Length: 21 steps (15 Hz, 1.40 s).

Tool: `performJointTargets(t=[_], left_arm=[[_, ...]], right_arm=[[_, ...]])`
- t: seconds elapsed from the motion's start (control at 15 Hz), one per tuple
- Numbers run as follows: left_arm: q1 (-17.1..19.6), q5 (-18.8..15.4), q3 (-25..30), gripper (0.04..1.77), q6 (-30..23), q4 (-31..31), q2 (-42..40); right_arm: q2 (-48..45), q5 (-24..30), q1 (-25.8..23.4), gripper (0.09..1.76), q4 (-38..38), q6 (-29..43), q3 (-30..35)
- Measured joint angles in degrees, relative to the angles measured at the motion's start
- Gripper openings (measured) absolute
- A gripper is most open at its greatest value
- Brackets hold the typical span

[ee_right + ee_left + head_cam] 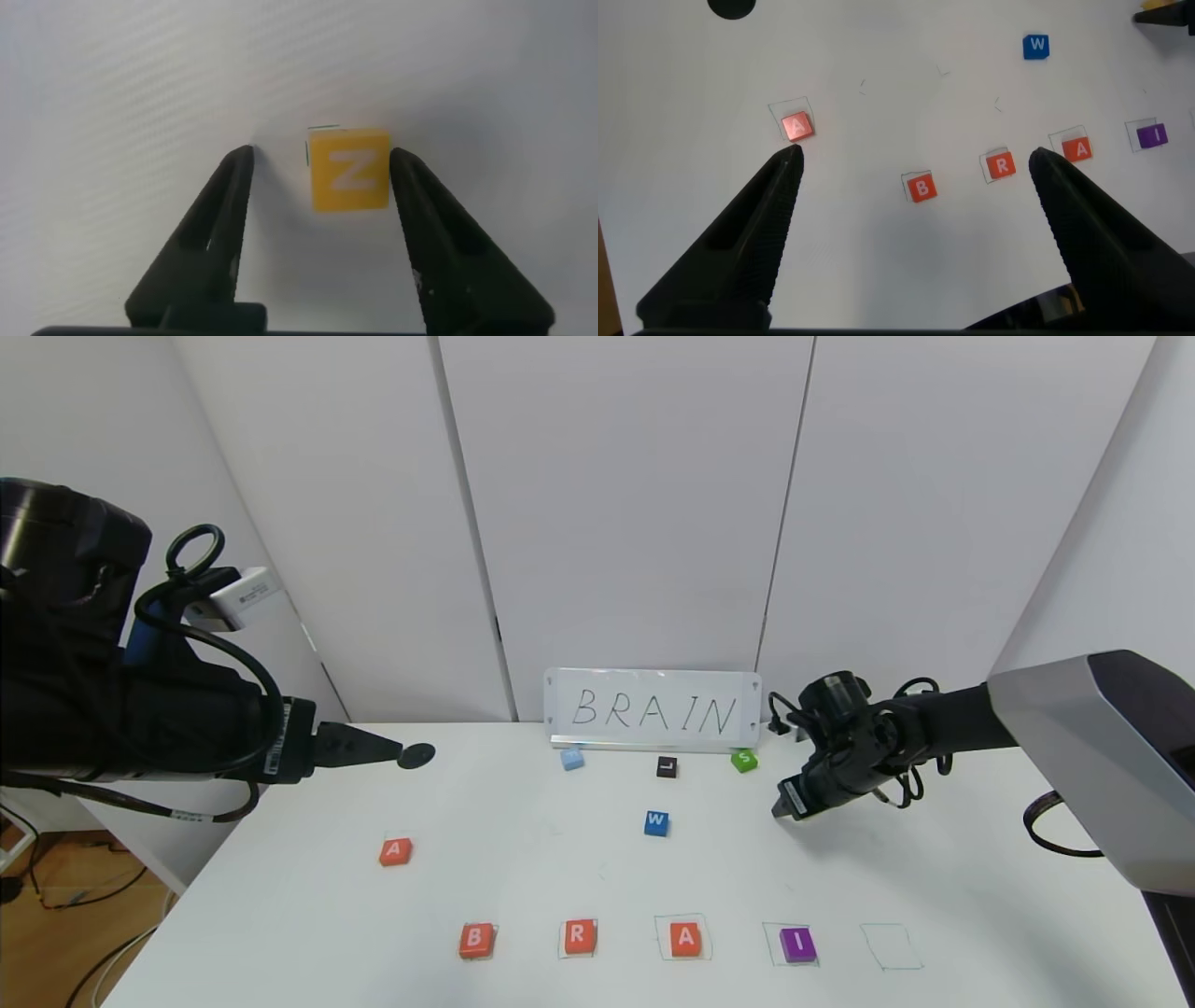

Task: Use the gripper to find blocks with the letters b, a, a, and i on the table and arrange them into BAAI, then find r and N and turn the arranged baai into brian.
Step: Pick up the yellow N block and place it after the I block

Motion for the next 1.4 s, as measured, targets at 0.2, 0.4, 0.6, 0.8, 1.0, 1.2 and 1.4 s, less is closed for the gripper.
performJointTargets(t=[0.2,0.4,0.6,0.8,1.0,1.2,1.4], left_arm=[[0.0,0.02,0.05,1.72,0.0,0.0,0.0],[0.02,0.0,0.05,1.72,0.0,0.0,0.0],[0.02,0.0,0.18,1.72,0.27,-0.11,0.0],[0.02,0.0,0.22,1.72,0.27,-0.09,0.0],[0.02,0.0,0.22,1.72,0.29,-0.09,0.0],[0.02,0.05,0.22,1.72,0.29,-0.11,-0.02],[-0.04,0.09,0.22,1.72,0.3,-0.11,-0.02]], right_arm=[[-0.05,0.0,0.0,0.7,0.02,0.0,0.05],[-0.11,0.0,0.0,0.53,0.07,-0.01,0.06],[-0.24,0.07,0.09,0.53,0.33,0.0,0.15],[-0.3,0.1,0.17,0.53,0.33,0.02,0.24],[-1.24,0.51,0.23,0.53,0.49,-0.23,1.33],[-6.18,1.37,0.26,0.53,0.44,-1.56,7.14],[-10.31,2.16,-1.01,0.53,0.05,-3.18,12.24]])
